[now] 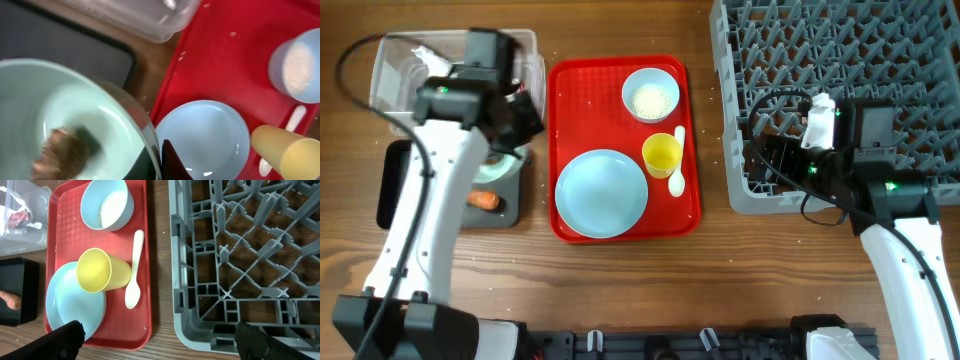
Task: Sort waste into correct bins and load items into the dishwasher rack
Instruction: 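Tip the green bowl over the black tray to empty scraps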
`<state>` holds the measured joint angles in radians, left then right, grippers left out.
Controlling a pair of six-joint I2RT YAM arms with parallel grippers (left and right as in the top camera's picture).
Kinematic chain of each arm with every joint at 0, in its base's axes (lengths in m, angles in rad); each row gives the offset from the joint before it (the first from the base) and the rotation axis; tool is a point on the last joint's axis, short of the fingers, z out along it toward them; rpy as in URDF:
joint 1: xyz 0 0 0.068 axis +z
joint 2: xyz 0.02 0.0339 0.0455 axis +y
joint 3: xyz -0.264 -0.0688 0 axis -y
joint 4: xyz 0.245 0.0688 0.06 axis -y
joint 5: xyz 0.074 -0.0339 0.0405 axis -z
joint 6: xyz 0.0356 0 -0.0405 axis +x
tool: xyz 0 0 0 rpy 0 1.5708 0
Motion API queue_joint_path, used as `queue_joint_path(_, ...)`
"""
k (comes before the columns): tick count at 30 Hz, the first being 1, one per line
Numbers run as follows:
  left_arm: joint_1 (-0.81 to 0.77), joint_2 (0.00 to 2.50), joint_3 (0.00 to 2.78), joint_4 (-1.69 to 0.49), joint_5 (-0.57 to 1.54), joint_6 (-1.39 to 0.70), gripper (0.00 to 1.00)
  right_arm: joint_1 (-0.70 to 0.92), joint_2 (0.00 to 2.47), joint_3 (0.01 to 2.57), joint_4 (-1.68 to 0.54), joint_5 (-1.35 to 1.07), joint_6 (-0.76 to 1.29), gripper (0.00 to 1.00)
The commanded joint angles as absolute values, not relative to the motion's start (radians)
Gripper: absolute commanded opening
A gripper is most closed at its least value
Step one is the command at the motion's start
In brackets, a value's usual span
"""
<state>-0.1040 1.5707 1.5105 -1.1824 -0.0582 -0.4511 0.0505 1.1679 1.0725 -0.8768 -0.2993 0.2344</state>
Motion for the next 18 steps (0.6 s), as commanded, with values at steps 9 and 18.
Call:
queue_joint_path(9,0.337,1.573,1.142,-0.911,0.731,-0.068,0.04,0.047,1.173,1.089,-0.876,-0.313,0.236,1.0)
queue_joint_path(18,0.706,1.643,0.982,-0.649,1.354,-0.025,0.04,0.047,1.184,1.088,-0.877,-0.309,0.237,1.0)
